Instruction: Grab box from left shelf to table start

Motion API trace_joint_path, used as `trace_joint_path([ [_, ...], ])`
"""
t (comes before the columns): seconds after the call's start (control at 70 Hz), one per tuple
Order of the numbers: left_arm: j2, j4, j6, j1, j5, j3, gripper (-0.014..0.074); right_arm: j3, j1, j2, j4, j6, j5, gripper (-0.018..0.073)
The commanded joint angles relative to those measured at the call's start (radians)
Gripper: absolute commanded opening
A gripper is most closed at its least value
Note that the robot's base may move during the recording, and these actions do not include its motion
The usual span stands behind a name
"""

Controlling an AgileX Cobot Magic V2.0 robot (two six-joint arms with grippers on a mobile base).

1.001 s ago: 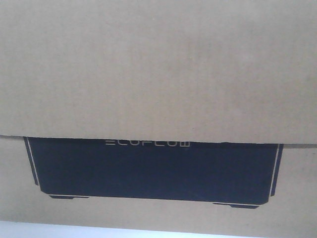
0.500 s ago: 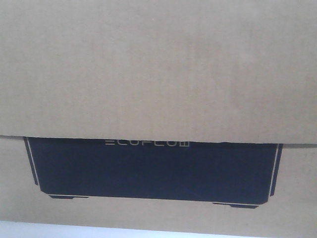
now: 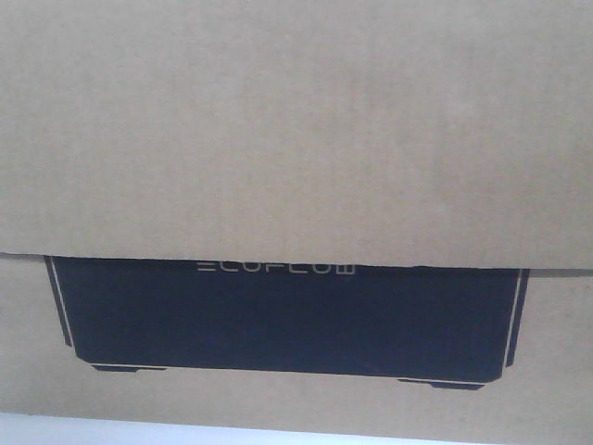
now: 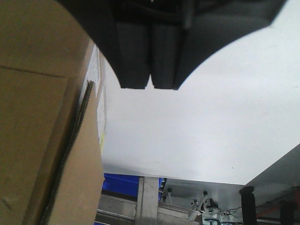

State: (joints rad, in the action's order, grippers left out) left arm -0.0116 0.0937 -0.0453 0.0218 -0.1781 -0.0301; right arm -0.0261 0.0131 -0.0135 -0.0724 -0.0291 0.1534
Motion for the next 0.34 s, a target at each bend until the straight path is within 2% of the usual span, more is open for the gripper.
trace_joint_path([
  [0.0,-0.013,0.007,-0.003,-0.004,0.092,0.003,-0.0099,-0.008,-0.006,-0.007,0.001,0.001,-0.098,0.0056],
  [0.329,-0.013,0.007,-0.003,-0.004,0.092,0.003,-0.0099,-0.008,-0.006,-0.007,0.001,0.001,-0.098,0.0056],
])
